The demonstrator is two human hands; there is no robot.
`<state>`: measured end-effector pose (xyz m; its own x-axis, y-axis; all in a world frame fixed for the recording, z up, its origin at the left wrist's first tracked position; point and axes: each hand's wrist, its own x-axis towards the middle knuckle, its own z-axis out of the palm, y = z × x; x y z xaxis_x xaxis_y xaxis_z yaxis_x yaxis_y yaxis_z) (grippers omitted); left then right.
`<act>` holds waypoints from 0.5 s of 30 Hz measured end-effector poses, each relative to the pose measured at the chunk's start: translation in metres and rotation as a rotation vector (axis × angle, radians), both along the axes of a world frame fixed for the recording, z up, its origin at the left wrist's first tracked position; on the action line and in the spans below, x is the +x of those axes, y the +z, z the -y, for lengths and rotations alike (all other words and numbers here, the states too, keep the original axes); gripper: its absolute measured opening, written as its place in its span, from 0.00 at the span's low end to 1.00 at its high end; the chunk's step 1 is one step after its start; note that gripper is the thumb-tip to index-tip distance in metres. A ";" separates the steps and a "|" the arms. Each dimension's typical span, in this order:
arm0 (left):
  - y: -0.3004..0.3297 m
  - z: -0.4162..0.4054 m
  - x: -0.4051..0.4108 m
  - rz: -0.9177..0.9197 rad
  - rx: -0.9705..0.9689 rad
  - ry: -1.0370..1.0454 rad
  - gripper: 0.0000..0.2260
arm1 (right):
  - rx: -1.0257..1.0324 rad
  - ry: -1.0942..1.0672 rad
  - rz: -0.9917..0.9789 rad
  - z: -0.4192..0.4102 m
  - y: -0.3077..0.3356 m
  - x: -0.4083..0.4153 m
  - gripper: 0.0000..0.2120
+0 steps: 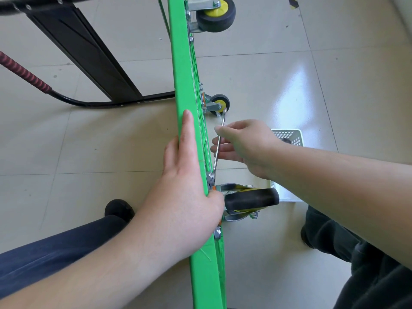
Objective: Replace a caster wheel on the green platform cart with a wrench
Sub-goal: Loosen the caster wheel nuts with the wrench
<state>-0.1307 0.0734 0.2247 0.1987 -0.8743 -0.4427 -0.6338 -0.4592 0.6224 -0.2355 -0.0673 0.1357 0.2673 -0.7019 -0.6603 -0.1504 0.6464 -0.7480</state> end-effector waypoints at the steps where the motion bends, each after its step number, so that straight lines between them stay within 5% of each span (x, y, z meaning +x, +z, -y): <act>1: 0.000 0.000 0.000 0.002 -0.003 -0.001 0.53 | -0.043 0.019 0.005 -0.001 0.003 0.000 0.10; 9: 0.000 0.001 0.000 -0.016 -0.008 0.016 0.53 | -0.373 0.155 0.069 -0.021 0.029 -0.007 0.03; 15: 0.000 0.000 0.000 -0.030 -0.015 0.024 0.54 | -0.529 0.311 0.129 -0.039 0.039 -0.026 0.10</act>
